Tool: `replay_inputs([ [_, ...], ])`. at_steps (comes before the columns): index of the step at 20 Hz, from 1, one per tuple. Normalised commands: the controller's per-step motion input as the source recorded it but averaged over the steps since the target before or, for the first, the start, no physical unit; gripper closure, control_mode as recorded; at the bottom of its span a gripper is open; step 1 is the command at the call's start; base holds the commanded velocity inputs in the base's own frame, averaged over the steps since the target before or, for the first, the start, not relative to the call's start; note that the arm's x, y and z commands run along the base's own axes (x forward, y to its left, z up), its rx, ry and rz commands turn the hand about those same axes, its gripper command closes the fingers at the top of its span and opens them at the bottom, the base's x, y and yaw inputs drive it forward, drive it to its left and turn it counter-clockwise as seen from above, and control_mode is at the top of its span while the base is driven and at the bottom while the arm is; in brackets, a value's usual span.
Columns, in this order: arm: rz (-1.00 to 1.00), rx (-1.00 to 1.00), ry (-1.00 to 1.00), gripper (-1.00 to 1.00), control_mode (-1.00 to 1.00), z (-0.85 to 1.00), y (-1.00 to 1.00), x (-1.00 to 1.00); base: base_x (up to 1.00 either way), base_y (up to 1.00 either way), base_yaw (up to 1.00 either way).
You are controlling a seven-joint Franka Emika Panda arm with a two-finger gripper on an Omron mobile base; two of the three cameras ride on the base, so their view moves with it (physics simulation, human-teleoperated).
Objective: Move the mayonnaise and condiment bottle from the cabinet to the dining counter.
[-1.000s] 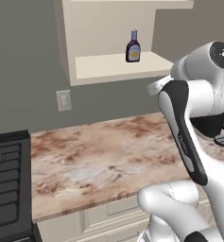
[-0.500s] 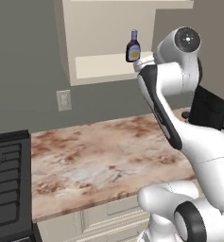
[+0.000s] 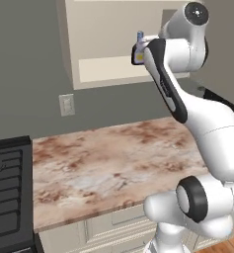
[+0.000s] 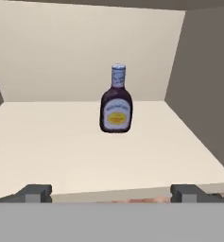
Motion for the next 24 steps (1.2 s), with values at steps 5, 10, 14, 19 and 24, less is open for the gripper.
replay_inputs([
  [5, 0.00, 0.00, 0.00, -1.00, -1.00, -0.30, 0.00, 0.75, 0.00, 0.00, 0.00],
  [10, 0.00, 0.00, -0.07, -1.00, -1.00, -0.24, 0.00, 0.54, 0.00, 0.00, 0.00],
  [14, 0.00, 0.00, -0.14, -1.00, -1.00, -0.04, 0.00, 0.41, 0.00, 0.00, 0.00],
  [19, 0.00, 0.00, -0.03, -1.00, -1.00, 0.00, 0.00, 0.55, 0.00, 0.00, 0.00],
  [24, -0.01, 0.00, 0.00, -1.00, -1.00, 0.00, 0.00, 0.59, 0.00, 0.00, 0.00],
])
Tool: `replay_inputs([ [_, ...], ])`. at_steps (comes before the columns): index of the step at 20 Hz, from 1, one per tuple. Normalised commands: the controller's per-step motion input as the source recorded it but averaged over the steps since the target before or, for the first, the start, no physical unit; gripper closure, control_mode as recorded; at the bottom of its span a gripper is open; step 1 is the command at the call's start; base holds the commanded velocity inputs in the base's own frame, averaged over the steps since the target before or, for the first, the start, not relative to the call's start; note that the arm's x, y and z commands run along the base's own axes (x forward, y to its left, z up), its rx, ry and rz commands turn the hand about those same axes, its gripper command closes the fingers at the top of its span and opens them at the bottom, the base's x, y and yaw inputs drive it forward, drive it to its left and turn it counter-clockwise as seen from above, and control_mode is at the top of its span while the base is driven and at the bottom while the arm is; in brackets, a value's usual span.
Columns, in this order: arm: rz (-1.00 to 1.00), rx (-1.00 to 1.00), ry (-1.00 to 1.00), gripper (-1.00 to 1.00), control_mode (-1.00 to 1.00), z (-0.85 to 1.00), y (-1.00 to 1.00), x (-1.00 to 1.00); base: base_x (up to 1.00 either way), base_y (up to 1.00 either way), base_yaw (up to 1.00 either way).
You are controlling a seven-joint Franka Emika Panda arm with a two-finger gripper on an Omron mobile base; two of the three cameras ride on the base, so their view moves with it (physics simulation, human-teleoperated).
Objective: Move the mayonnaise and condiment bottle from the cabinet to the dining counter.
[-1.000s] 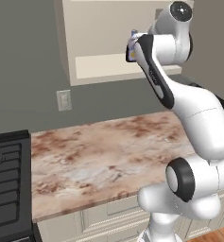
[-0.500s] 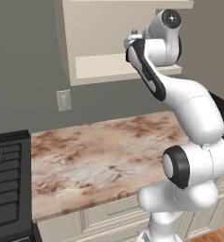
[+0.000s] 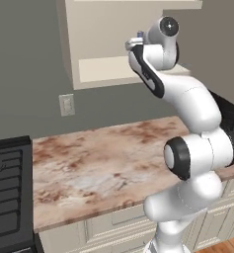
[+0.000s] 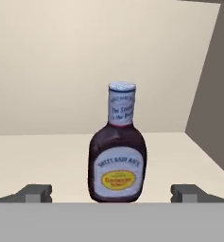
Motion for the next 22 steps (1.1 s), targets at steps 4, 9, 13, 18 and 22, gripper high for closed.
replay_inputs([
  [4, 0.00, 0.00, 0.01, -1.00, -1.00, 0.00, 0.00, 0.46, 0.00, 0.00, 0.00],
  [9, 0.00, 0.00, 0.00, -1.00, -1.00, 0.00, 0.00, 0.37, 0.00, 0.00, 0.00],
  [13, 0.00, 0.00, 0.00, -1.00, -1.00, 0.00, 0.00, 0.34, 0.00, 0.00, 0.00],
  [18, 0.00, 0.00, 0.00, -1.00, -1.00, -0.03, 0.00, 0.34, 0.00, 0.00, 0.00],
  [22, 0.00, 0.00, 0.00, -1.00, -1.00, -0.09, 0.00, 0.28, 0.00, 0.00, 0.00],
])
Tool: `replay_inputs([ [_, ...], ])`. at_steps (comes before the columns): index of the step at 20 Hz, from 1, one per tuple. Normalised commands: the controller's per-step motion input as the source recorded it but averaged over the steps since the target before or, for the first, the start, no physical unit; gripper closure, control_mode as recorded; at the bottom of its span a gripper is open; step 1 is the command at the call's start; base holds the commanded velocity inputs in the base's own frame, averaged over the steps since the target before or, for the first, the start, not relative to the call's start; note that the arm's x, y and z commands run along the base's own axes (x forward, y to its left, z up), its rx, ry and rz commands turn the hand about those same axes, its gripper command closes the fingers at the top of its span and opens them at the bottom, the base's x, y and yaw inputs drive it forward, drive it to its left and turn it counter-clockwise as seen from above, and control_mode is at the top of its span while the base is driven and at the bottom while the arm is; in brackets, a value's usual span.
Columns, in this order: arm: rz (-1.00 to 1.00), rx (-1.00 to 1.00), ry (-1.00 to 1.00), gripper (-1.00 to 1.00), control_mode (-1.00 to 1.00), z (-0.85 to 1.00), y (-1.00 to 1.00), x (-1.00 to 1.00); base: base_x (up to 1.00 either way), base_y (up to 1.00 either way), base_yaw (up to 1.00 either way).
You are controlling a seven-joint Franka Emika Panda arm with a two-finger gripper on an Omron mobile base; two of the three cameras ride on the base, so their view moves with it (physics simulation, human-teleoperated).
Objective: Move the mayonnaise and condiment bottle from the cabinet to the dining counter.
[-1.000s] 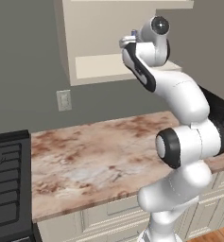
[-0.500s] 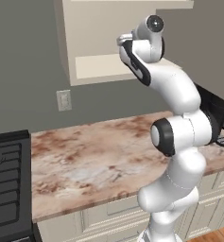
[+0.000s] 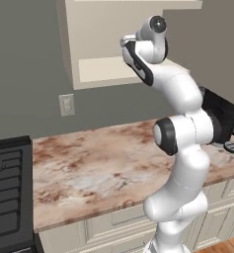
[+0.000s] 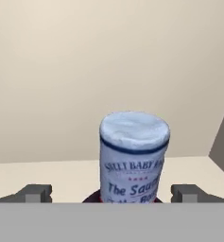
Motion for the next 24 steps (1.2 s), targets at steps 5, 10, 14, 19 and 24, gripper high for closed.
replay_inputs([
  [5, 0.00, 0.00, 0.00, -1.00, -1.00, -0.11, 0.00, 0.24, 0.00, 0.00, 0.00],
  [10, 0.00, 0.00, 0.00, 1.00, -1.00, -0.10, 0.00, 0.20, 0.00, 0.00, 0.00],
  [14, 0.00, 0.00, 0.00, 1.00, -1.00, -0.11, 0.00, 0.09, 0.00, 0.00, 0.00],
  [19, 0.00, 0.00, 0.01, 1.00, -1.00, -0.02, -0.01, -0.15, 0.00, 0.00, 0.00],
  [24, 0.00, 0.00, -0.04, 1.00, -1.00, -0.02, 0.19, -0.80, 0.00, 0.00, 0.00],
])
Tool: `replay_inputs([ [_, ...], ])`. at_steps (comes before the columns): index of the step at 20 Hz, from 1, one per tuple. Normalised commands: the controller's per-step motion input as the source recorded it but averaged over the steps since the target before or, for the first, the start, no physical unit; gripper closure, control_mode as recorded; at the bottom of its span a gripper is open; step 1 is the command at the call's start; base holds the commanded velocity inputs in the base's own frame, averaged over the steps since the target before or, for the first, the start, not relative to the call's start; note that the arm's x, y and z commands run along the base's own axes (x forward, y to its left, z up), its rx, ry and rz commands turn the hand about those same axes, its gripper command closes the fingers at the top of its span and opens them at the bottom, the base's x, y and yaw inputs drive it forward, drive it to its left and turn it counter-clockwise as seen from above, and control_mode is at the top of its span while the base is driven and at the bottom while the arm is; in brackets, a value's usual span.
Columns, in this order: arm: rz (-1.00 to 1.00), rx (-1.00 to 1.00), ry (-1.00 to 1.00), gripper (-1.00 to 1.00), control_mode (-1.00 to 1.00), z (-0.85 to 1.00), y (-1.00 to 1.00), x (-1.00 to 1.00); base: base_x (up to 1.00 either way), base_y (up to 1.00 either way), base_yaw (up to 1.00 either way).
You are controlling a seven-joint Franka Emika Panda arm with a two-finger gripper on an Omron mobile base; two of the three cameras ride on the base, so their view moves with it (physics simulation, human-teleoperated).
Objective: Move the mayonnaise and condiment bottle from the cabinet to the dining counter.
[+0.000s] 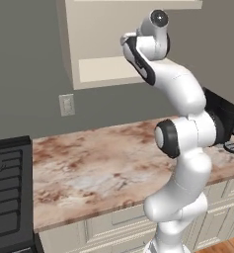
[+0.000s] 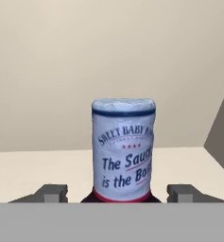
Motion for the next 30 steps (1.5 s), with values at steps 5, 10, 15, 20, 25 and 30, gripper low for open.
replay_inputs([
  [5, 0.00, 0.00, -0.08, 1.00, -1.00, 0.00, 0.35, -1.00, 0.00, 0.00, 0.00],
  [10, 0.00, 0.00, -0.06, 1.00, -1.00, 0.00, 0.20, -1.00, 0.00, 0.00, 0.00],
  [15, 0.00, 0.00, -0.01, 1.00, -1.00, 0.00, 0.00, -1.00, 0.00, 0.00, 0.00],
  [20, 0.01, 0.00, 0.00, 1.00, -1.00, 0.00, 0.00, -1.00, 0.00, 0.00, 0.00],
  [25, 0.08, 0.00, 0.00, 1.00, -1.00, -0.20, 0.00, -1.00, 0.00, 0.00, 0.00],
  [30, 0.21, 0.00, 0.00, 1.00, -1.00, -0.53, -0.01, -1.00, 0.00, 0.00, 0.00],
])
